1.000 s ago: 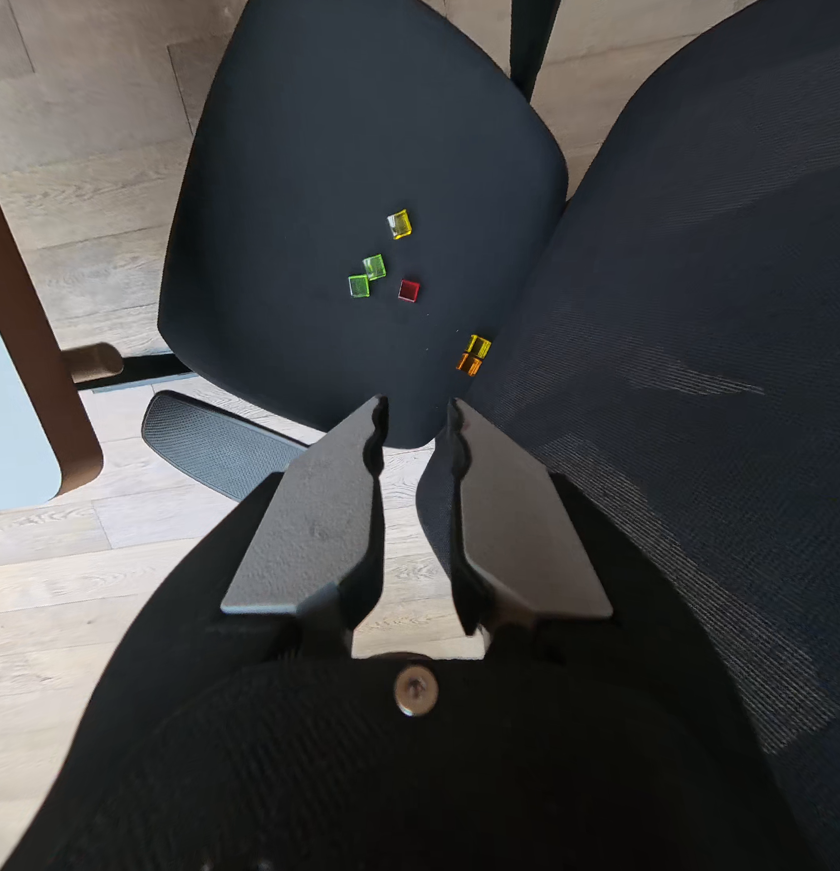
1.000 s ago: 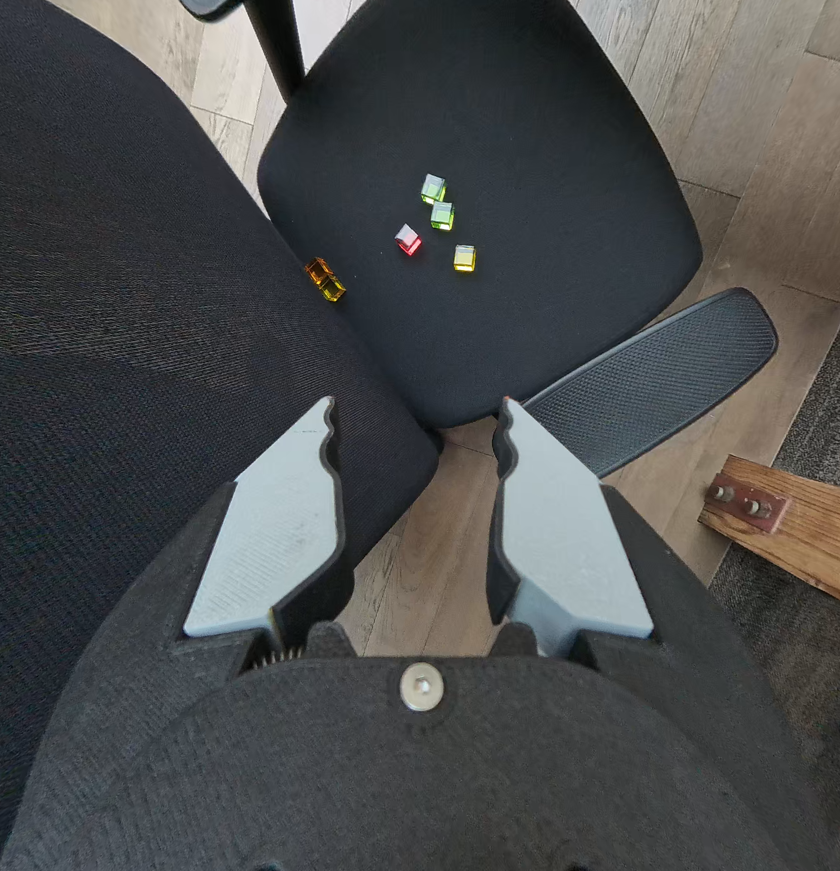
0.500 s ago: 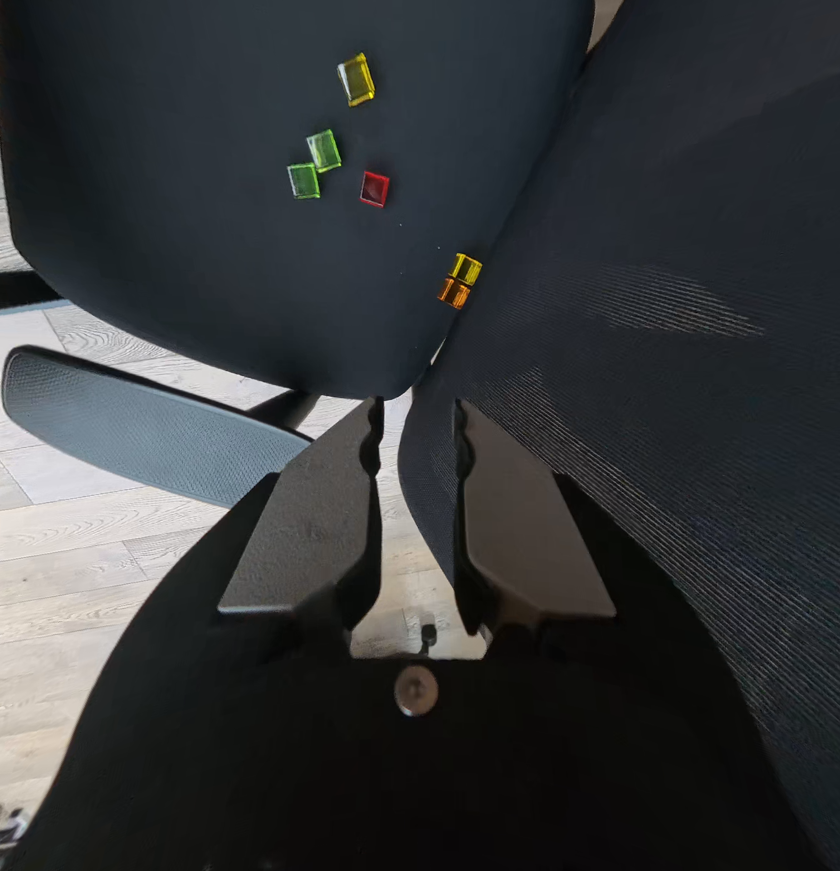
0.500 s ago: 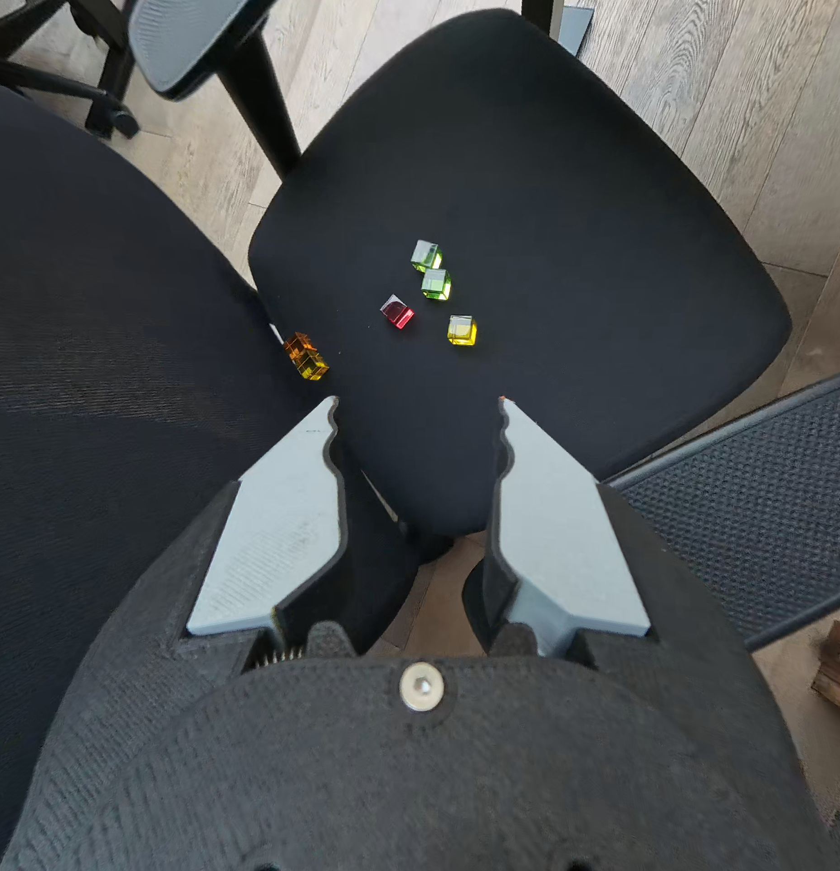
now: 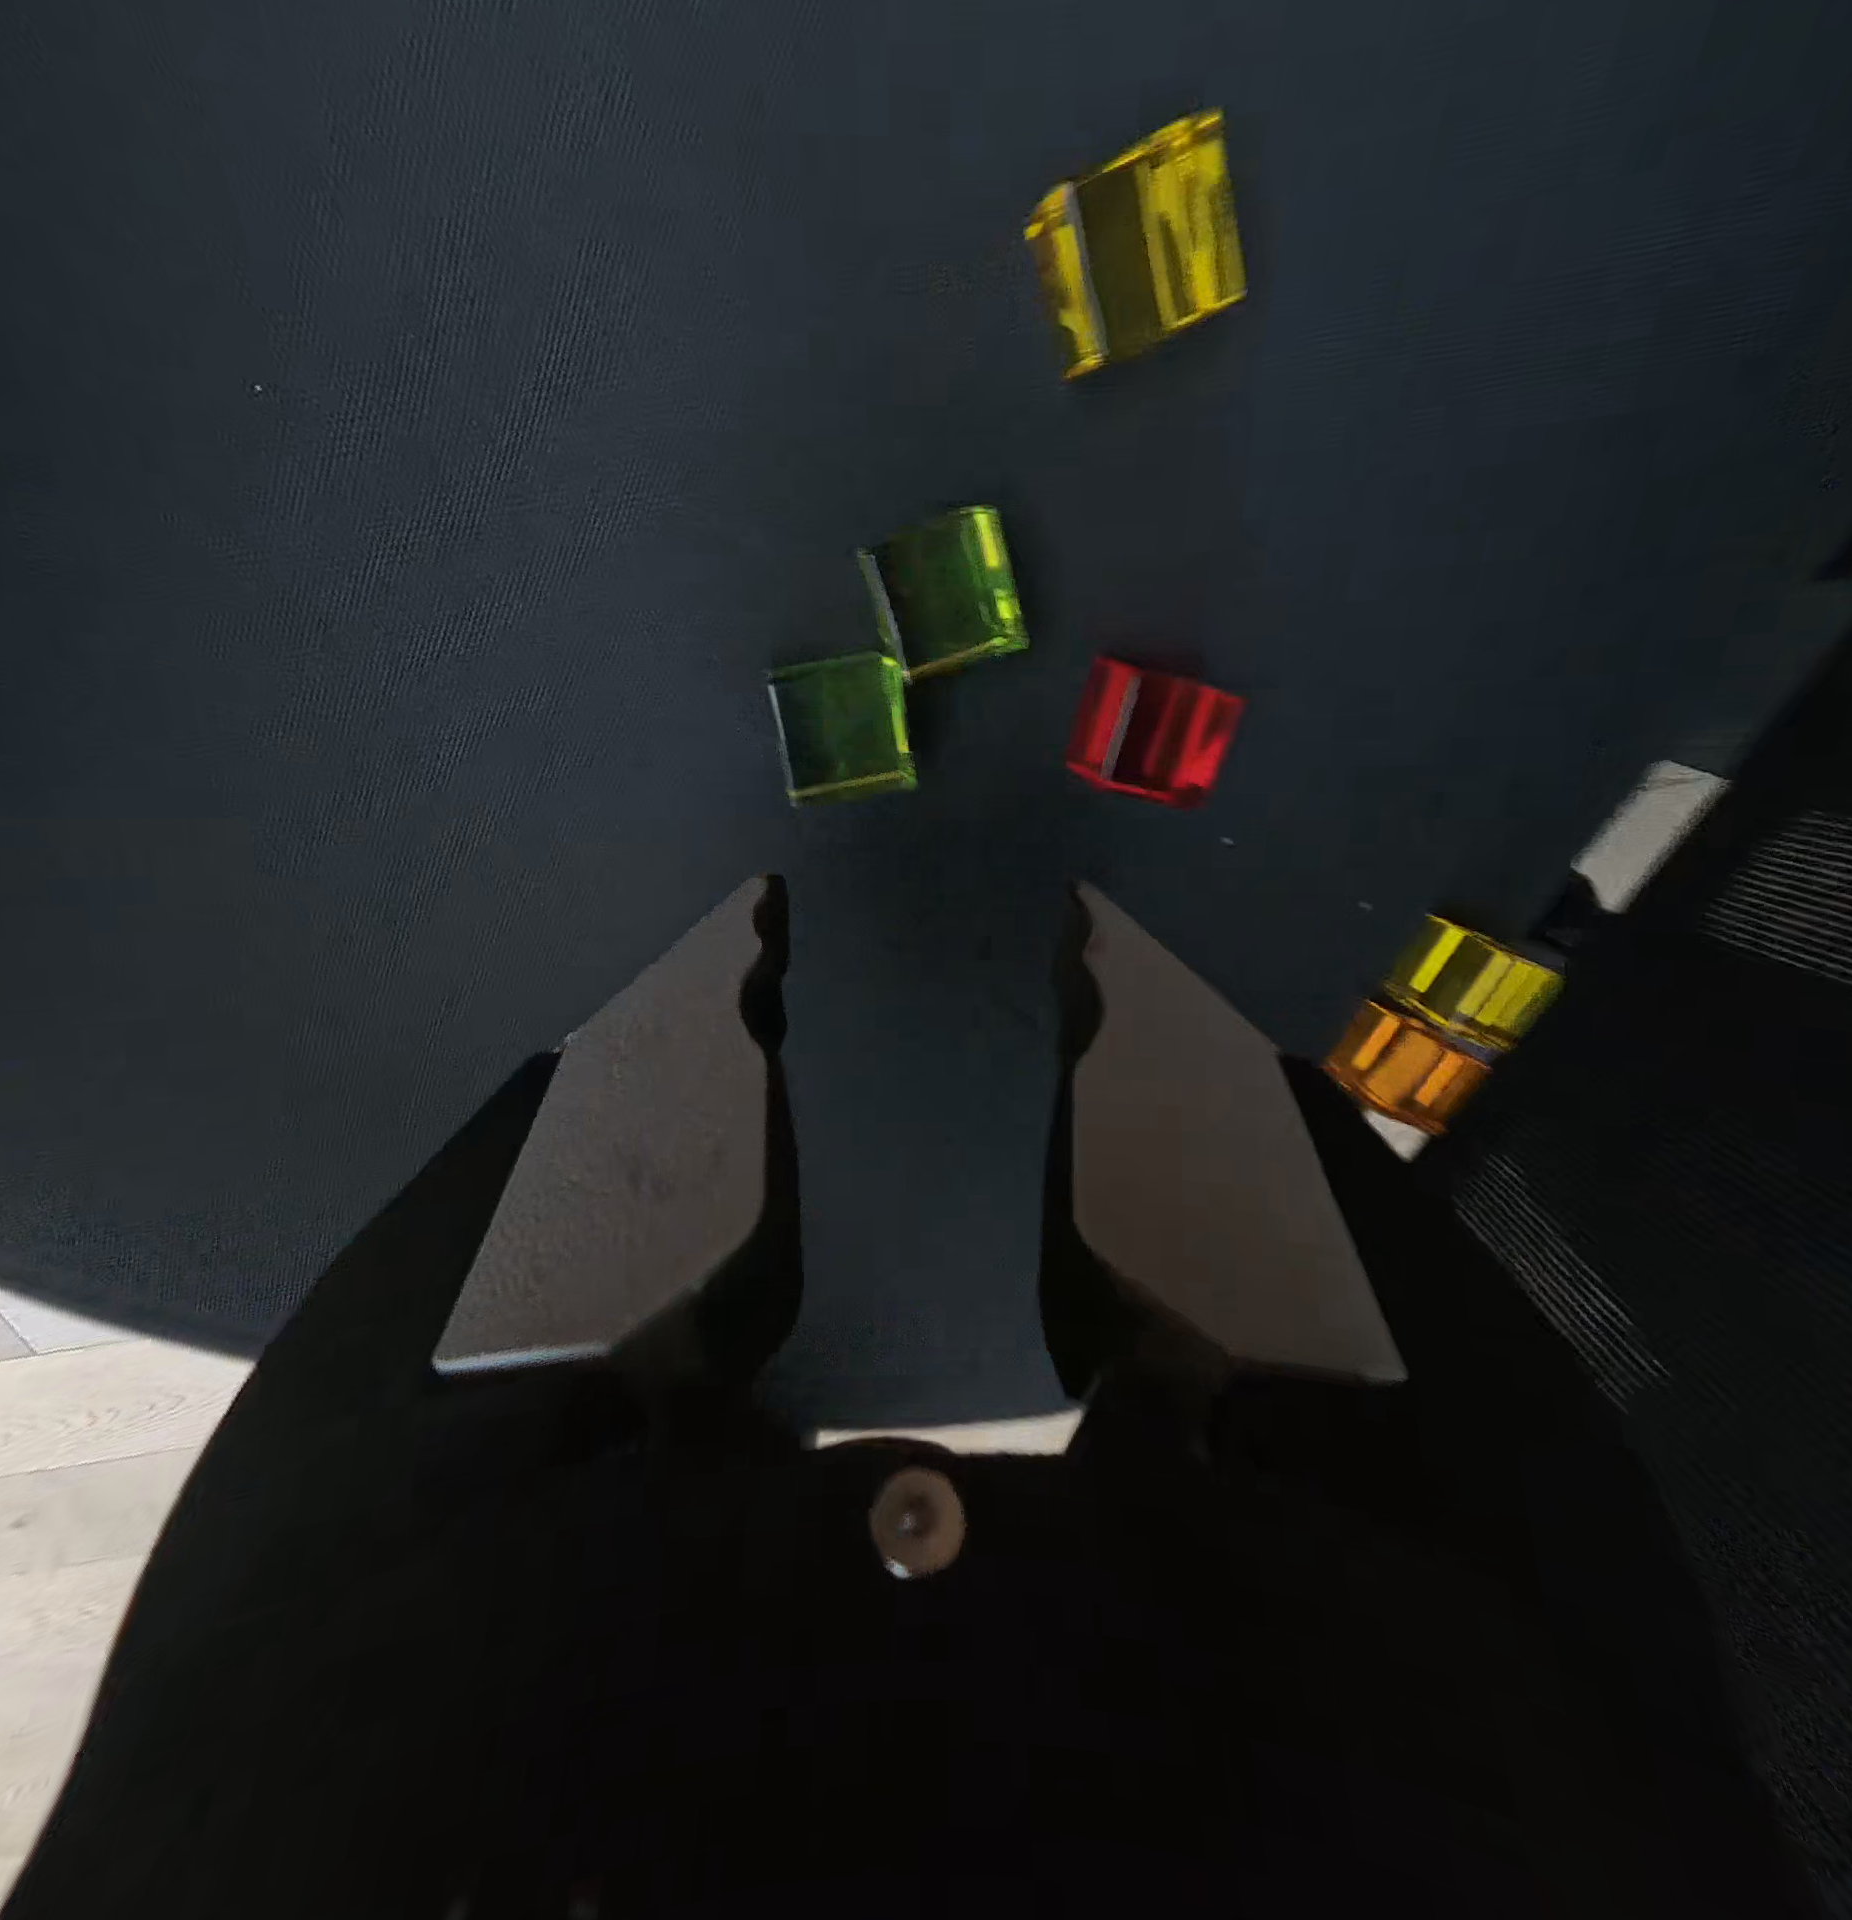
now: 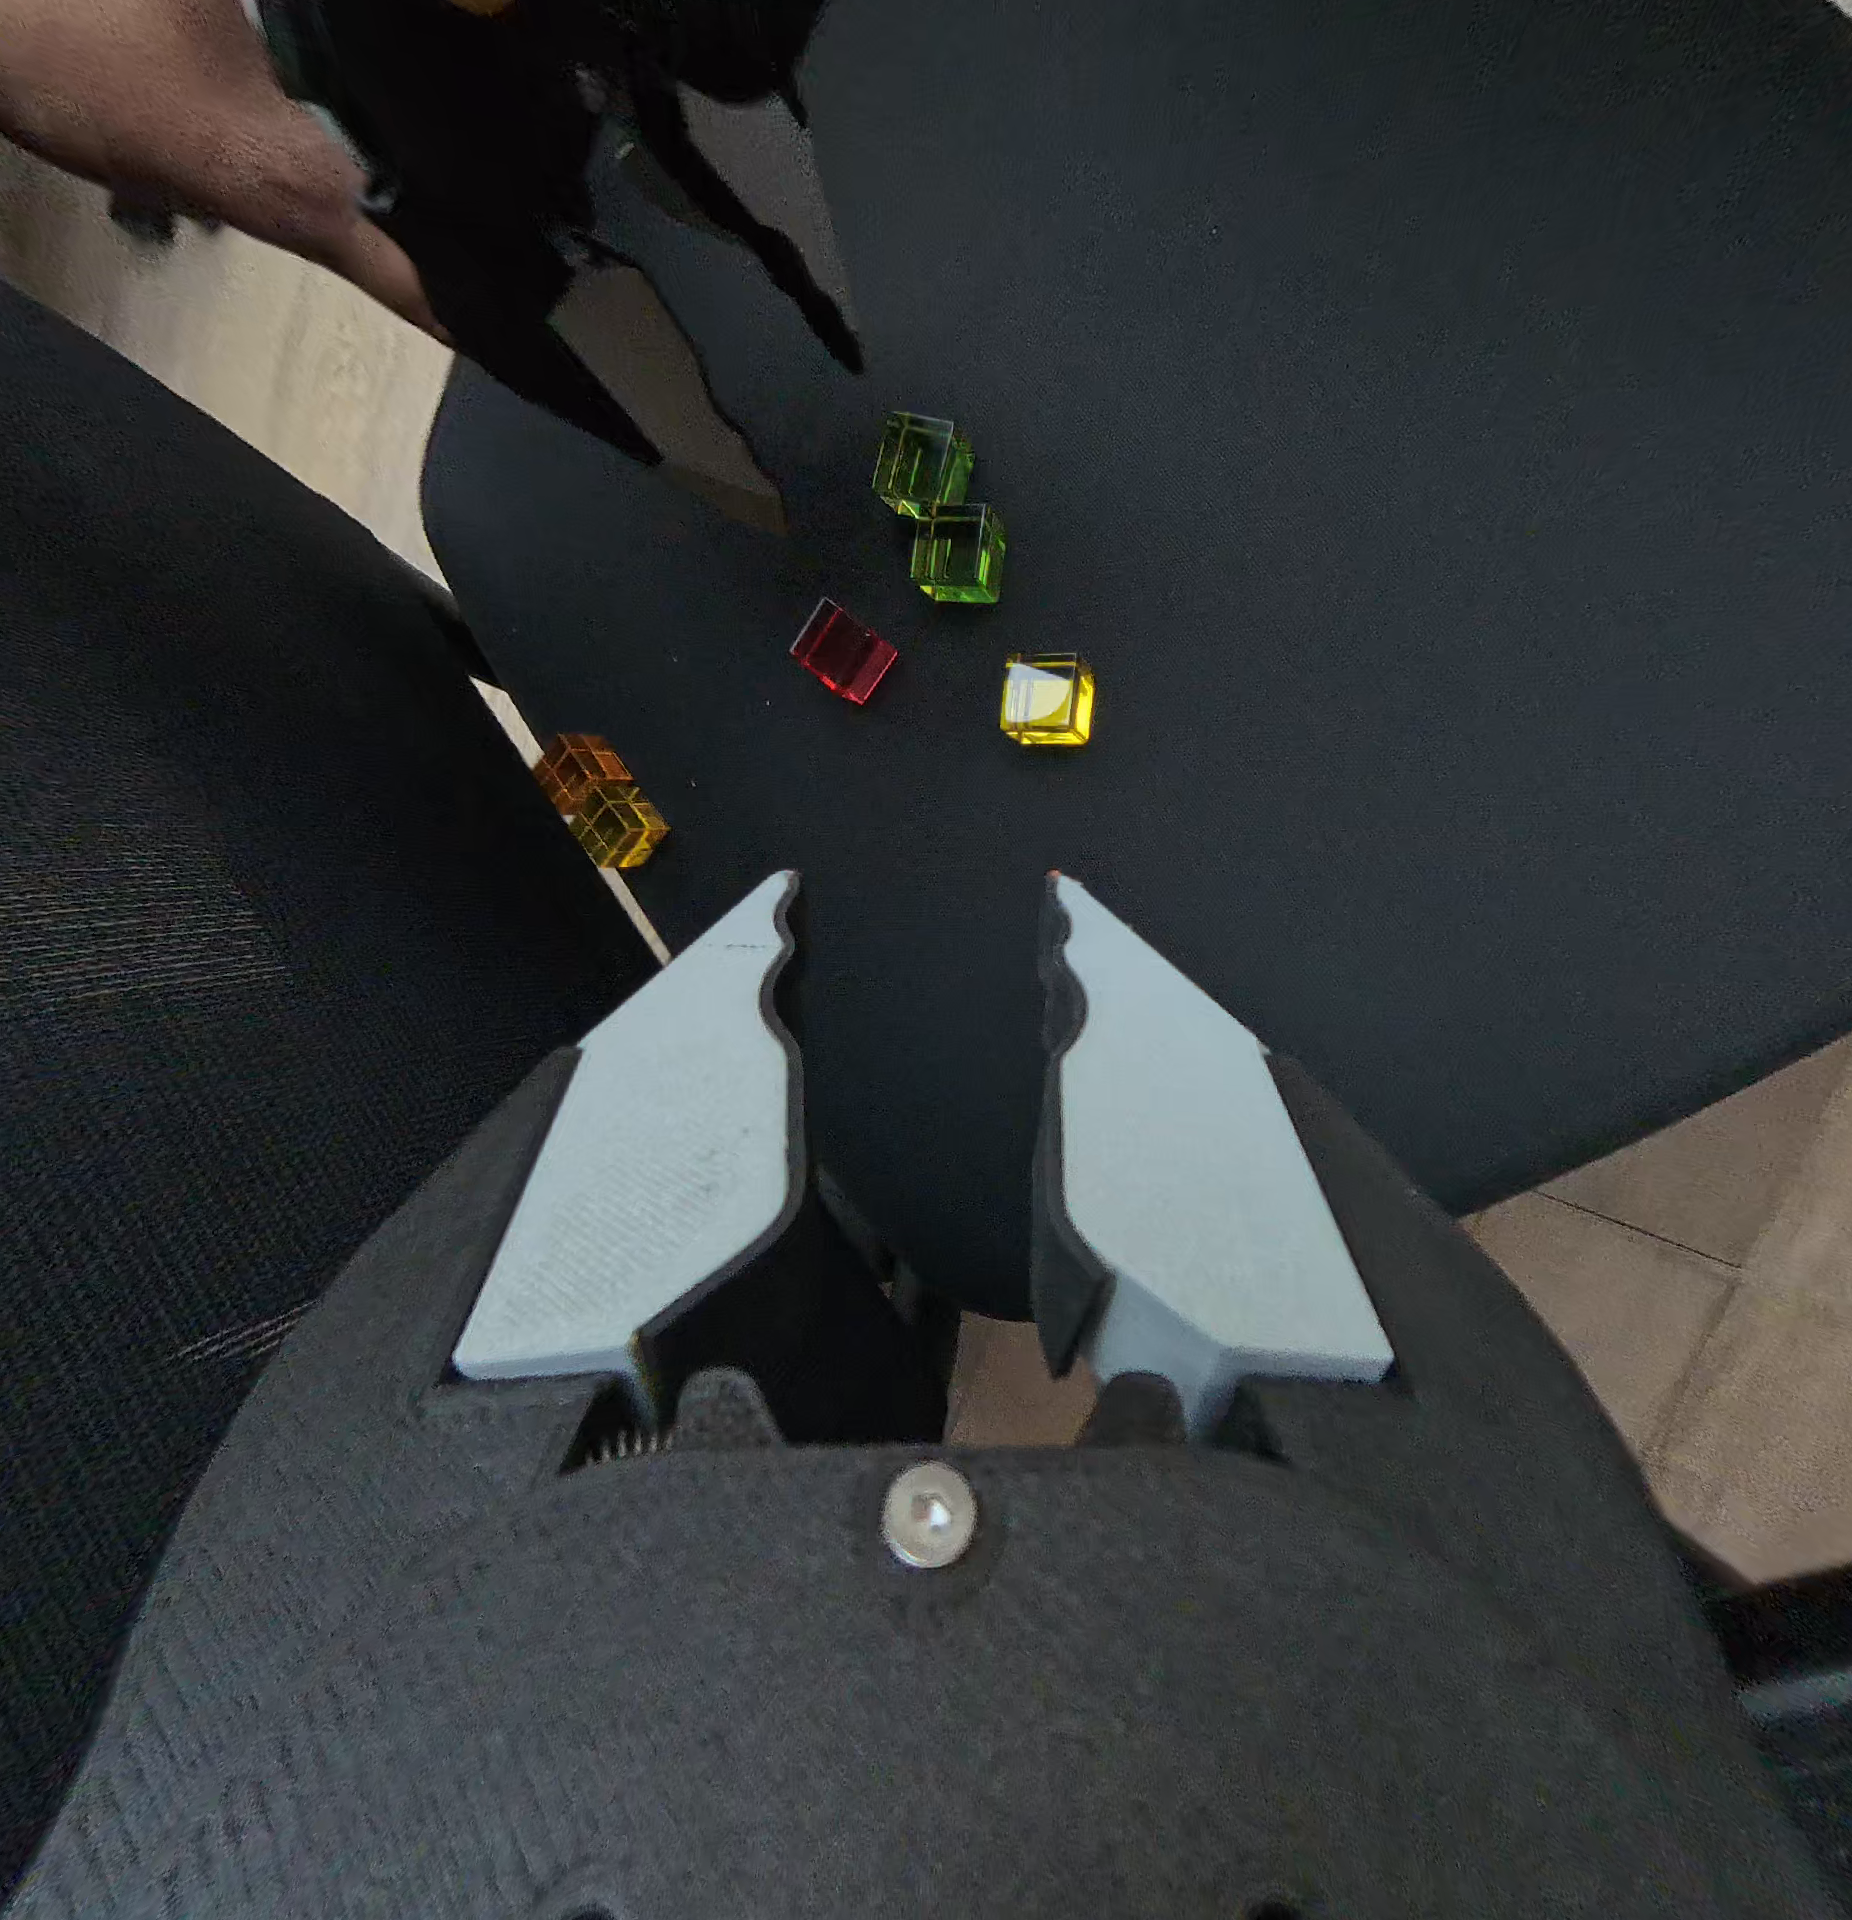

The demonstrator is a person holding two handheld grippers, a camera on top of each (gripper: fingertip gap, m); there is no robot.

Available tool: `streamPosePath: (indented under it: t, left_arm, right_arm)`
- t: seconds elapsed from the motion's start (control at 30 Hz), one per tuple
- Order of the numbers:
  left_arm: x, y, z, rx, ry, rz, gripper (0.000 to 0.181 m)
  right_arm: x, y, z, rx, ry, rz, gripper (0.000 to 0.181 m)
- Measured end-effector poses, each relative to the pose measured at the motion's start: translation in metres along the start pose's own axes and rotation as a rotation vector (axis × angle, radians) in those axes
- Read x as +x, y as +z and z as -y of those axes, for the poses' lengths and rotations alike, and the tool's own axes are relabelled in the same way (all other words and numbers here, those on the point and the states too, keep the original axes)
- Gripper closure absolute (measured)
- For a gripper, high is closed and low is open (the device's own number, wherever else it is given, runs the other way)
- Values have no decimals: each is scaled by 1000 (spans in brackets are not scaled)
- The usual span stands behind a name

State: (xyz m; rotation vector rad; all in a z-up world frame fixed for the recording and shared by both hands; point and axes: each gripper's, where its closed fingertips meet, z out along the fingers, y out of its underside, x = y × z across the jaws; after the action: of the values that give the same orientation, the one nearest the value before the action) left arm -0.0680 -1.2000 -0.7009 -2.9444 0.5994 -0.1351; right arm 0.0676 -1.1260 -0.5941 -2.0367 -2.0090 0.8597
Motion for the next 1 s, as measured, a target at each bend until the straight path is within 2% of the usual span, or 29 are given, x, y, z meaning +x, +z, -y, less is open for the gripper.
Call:
streamPosePath:
  t: [0.1, 0.13, 0.2, 0.4, 0.63, 0.77, 0.87, 0.93, 1.0]
  left_arm:
    - [-17, 31, 0, 29, -4, 43, 130]
    - [-21, 37, 1, 44, -9, 51, 135]
    - [-31, 35, 17, 166, 25, 92, 156]
    - [-39, 34, 32, 227, 39, 43, 156]
    - [-68, 33, 55, 251, 241, -26, 156]
    - [-75, 32, 62, 236, 352, -67, 156]
    - [-82, 30, 68, 251, 356, -38, 156]
    - [-92, 30, 71, 267, 345, 22, 148]
    - [-94, 30, 71, 281, 329, 18, 147]
  right_arm:
    - [-3, 13, 6, -42, -63, -18, 138]
    - [-6, 18, 7, -60, -87, 0, 137]
    - [-5, 31, 8, -89, -133, 2, 136]
    - [11, 56, 25, -62, -44, -3, 138]
    - [40, 76, 38, -35, 32, -67, 144]
    - [55, 104, 25, -96, -6, -110, 143]
    - [50, 116, 16, -134, -35, -116, 138]
    - [45, 121, 10, -145, -74, -131, 133]
    - [44, 129, 1, -168, -105, -141, 130]
